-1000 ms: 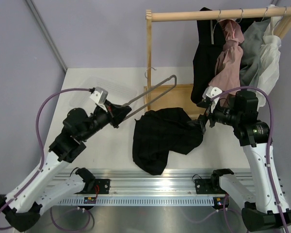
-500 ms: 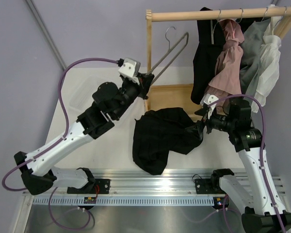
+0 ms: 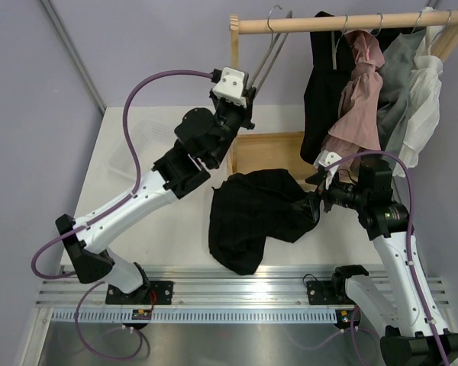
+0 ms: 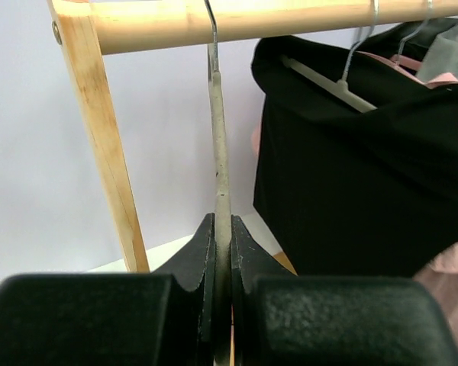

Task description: Remove the skirt from the hanger

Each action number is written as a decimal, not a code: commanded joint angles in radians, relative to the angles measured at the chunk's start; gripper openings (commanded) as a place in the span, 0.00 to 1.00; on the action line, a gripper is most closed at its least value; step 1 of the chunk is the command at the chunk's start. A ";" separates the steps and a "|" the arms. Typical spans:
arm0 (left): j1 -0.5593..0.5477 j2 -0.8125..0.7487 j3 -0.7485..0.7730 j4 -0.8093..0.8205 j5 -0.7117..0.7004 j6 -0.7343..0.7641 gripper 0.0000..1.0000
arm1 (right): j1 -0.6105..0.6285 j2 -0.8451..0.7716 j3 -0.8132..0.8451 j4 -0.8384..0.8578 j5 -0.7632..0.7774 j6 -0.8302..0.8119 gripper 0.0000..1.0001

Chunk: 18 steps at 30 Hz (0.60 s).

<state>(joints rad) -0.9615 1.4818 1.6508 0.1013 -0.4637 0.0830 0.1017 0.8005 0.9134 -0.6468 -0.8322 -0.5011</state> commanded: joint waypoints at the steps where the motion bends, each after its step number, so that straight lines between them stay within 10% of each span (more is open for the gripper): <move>1: 0.006 0.049 0.081 0.077 -0.062 0.031 0.00 | -0.008 -0.023 -0.002 0.042 -0.010 -0.010 1.00; 14: 0.035 0.089 0.080 -0.006 -0.010 -0.043 0.03 | -0.014 -0.029 -0.005 0.038 -0.011 -0.019 0.99; 18: 0.035 0.039 -0.005 0.026 0.028 -0.058 0.35 | -0.014 -0.027 -0.005 0.038 -0.012 -0.020 1.00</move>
<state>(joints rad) -0.9367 1.5845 1.6882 0.0593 -0.4614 0.0547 0.0921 0.7811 0.9089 -0.6464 -0.8318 -0.5087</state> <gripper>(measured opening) 0.286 0.993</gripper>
